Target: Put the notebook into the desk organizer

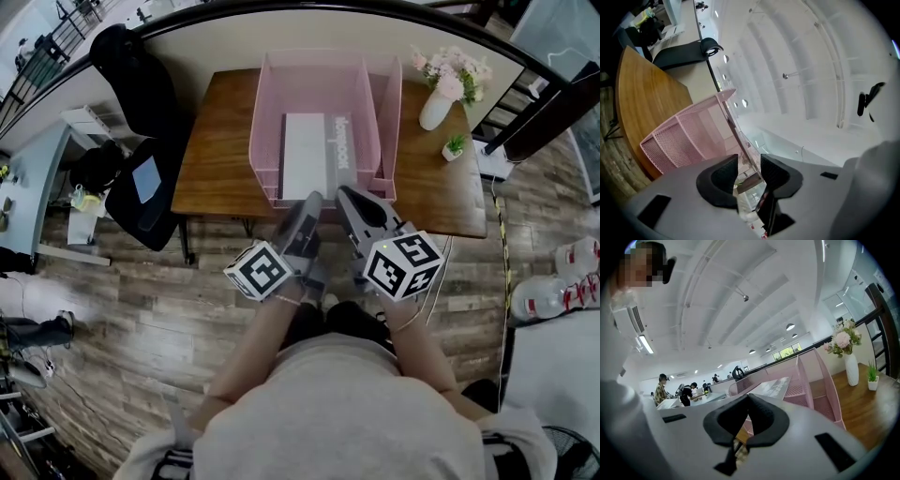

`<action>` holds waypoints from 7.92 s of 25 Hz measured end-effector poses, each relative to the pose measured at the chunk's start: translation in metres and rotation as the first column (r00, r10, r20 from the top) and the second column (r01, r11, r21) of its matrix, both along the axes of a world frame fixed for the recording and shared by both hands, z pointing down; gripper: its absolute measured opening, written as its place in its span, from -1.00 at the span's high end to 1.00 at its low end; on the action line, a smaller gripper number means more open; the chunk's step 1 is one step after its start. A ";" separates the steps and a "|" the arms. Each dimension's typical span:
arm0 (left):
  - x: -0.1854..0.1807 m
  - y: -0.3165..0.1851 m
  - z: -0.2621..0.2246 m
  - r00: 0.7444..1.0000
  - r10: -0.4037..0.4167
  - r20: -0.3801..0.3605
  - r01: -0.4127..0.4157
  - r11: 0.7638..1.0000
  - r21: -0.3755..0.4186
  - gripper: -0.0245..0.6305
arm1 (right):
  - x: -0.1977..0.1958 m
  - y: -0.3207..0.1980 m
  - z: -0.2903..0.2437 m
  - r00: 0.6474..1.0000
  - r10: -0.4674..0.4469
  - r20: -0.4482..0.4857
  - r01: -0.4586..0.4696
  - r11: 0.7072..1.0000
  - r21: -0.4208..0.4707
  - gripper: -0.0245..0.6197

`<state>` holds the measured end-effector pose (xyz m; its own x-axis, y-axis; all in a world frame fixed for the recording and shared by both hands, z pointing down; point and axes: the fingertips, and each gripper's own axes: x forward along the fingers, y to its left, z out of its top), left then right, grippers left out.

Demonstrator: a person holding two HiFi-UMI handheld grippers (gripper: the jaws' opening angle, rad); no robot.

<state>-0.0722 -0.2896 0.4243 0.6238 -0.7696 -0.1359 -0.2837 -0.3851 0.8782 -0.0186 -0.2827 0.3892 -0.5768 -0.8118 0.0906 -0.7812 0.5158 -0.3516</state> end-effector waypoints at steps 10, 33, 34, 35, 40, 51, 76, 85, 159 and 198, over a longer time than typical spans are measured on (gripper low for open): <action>-0.004 0.015 0.006 1.000 -0.007 0.001 0.007 1.000 -0.012 0.66 | -0.004 0.017 0.004 1.000 0.001 0.010 -0.001 1.000 -0.007 0.89; 0.003 -0.007 0.006 0.999 -0.044 -0.025 0.043 0.999 -0.032 0.73 | 0.002 0.009 0.005 1.000 0.002 0.023 -0.002 1.000 -0.006 0.89; 0.004 -0.008 0.006 0.999 -0.045 -0.025 0.045 0.998 -0.032 0.72 | 0.002 0.008 0.005 1.000 0.001 0.022 0.000 1.000 -0.006 0.89; 0.004 -0.010 0.006 0.999 -0.047 -0.024 0.046 0.998 -0.033 0.72 | 0.002 0.006 0.005 1.000 0.000 0.022 0.000 1.000 -0.004 0.89; 0.004 -0.021 0.005 0.999 -0.046 -0.018 0.045 0.998 -0.037 0.71 | 0.002 -0.003 0.002 1.000 -0.002 0.028 0.002 1.000 0.005 0.89; 0.009 -0.041 0.009 0.999 -0.041 -0.025 0.039 0.997 -0.060 0.63 | -0.002 -0.021 0.000 0.999 -0.028 0.023 0.028 1.000 0.012 0.89; 0.006 -0.036 -0.003 0.996 -0.004 0.092 0.002 1.000 0.025 0.77 | -0.008 -0.022 0.003 0.997 -0.070 0.012 0.070 0.997 0.015 0.89; 0.009 -0.018 -0.020 0.974 0.029 0.225 -0.064 0.987 0.147 0.89 | -0.013 -0.008 0.008 0.993 -0.105 -0.048 0.105 0.994 0.003 0.89; 0.028 0.020 0.021 0.657 0.151 0.739 -0.339 0.934 0.110 0.89 | -0.012 0.015 0.049 0.950 -0.172 -0.259 0.167 0.985 -0.044 0.90; 0.031 0.018 0.016 0.682 0.154 0.715 -0.336 0.934 0.120 0.89 | -0.005 0.013 0.046 0.963 -0.134 -0.232 0.128 0.991 -0.043 0.90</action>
<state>-0.0408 -0.2720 0.4401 0.7725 -0.5793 0.2601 -0.6344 -0.6861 0.3559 -0.0234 -0.2696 0.4352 -0.6381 -0.7258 0.2570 -0.7696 0.6118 -0.1829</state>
